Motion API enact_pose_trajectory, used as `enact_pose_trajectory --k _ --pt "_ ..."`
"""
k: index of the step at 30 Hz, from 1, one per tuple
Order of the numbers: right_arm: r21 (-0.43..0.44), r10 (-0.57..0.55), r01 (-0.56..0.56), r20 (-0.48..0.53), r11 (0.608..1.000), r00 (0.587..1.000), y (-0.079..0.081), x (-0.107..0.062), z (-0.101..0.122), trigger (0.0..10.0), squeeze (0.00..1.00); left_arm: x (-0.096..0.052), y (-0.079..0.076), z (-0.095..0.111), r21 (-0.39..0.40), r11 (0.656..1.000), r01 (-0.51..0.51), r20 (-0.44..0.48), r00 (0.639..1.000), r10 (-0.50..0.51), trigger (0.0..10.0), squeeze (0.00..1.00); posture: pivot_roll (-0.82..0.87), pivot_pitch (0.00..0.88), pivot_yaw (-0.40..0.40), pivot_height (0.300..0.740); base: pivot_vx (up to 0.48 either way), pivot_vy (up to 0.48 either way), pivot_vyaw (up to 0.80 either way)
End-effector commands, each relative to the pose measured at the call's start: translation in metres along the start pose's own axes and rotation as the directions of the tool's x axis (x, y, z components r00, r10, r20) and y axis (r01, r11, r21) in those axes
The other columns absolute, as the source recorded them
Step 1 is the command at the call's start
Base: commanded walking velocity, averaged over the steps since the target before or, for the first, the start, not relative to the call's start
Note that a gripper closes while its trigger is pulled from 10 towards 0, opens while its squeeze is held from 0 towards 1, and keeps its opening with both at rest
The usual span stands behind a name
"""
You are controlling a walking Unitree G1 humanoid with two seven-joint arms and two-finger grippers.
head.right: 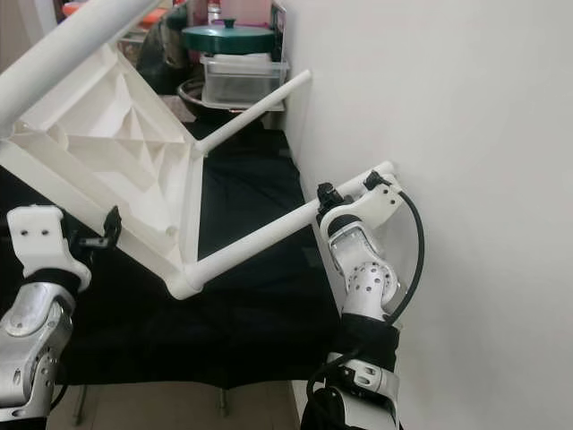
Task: Building children table
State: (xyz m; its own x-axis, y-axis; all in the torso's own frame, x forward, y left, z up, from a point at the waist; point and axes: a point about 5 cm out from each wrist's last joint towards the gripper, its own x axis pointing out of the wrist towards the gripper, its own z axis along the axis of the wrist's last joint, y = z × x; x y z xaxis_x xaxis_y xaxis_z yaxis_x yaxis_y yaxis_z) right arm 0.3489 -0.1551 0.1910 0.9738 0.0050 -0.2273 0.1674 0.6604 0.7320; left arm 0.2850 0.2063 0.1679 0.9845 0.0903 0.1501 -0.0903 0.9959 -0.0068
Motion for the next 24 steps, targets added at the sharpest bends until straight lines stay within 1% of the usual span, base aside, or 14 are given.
enact_pose_trajectory --k 1,5,8,11,16,17,20,21,23,24 --pt "-0.144 -0.235 0.189 -0.478 0.971 0.846 -0.040 -0.009 -0.107 0.0 0.00 0.004 0.004 -0.005 -0.001 1.000 -0.004 -0.025 1.000 0.004 10.0 0.00 0.07 0.000 -0.111 0.740 0.000 0.000 0.00" --pt "-0.134 -0.229 0.187 -0.482 0.973 0.846 -0.039 -0.009 -0.106 0.0 0.00 0.007 0.006 -0.007 0.000 1.000 -0.009 -0.036 0.999 0.009 10.0 0.00 0.07 0.000 -0.111 0.740 0.000 0.000 0.00" --pt "-0.093 -0.242 0.225 -0.486 0.970 0.840 -0.043 -0.009 -0.104 0.0 0.00 0.027 0.011 -0.016 0.021 1.000 -0.020 -0.069 0.997 0.021 10.0 0.00 0.05 0.000 -0.099 0.740 0.000 0.000 0.00" --pt "-0.080 -0.239 0.230 -0.493 0.970 0.837 -0.042 -0.010 -0.105 0.0 0.00 0.036 0.010 -0.029 0.044 0.999 -0.013 -0.108 0.994 0.018 10.0 0.00 0.04 0.000 -0.094 0.740 0.000 0.000 0.00" --pt "-0.082 -0.254 0.247 -0.494 0.966 0.831 -0.045 -0.011 -0.106 0.0 0.00 0.042 0.006 -0.034 0.075 0.997 0.006 -0.133 0.991 0.004 10.0 0.00 0.04 0.000 -0.091 0.740 0.000 0.000 0.00" --pt "-0.082 -0.259 0.252 -0.494 0.964 0.830 -0.046 -0.011 -0.106 0.0 0.00 0.043 0.005 -0.035 0.094 0.996 0.013 -0.137 0.991 -0.001 10.0 0.00 0.04 0.000 -0.091 0.740 0.000 0.000 0.00" --pt "-0.082 -0.262 0.256 -0.494 0.963 0.829 -0.047 -0.011 -0.106 0.0 0.00 0.043 0.005 -0.036 0.107 0.994 0.018 -0.140 0.990 -0.003 10.0 0.00 0.04 0.000 -0.091 0.740 0.000 0.000 0.00" --pt "-0.083 -0.262 0.255 -0.495 0.963 0.829 -0.047 -0.012 -0.105 0.0 0.00 0.045 0.004 -0.037 0.123 0.992 0.027 -0.134 0.991 -0.011 7.7 0.00 0.03 0.000 -0.090 0.740 0.000 0.000 0.00" --pt "-0.083 -0.262 0.255 -0.495 0.963 0.829 -0.047 -0.012 -0.105 0.0 0.00 0.045 0.004 -0.037 0.123 0.992 0.027 -0.134 0.991 -0.011 7.7 0.00 0.03 0.000 -0.090 0.740 0.000 0.000 0.00" --pt "-0.085 -0.261 0.253 -0.494 0.964 0.829 -0.046 -0.011 -0.105 0.0 0.00 0.045 0.004 -0.034 0.133 0.991 0.032 -0.114 0.993 -0.017 0.0 0.00 0.03 0.000 -0.092 0.740 0.000 0.000 0.00"
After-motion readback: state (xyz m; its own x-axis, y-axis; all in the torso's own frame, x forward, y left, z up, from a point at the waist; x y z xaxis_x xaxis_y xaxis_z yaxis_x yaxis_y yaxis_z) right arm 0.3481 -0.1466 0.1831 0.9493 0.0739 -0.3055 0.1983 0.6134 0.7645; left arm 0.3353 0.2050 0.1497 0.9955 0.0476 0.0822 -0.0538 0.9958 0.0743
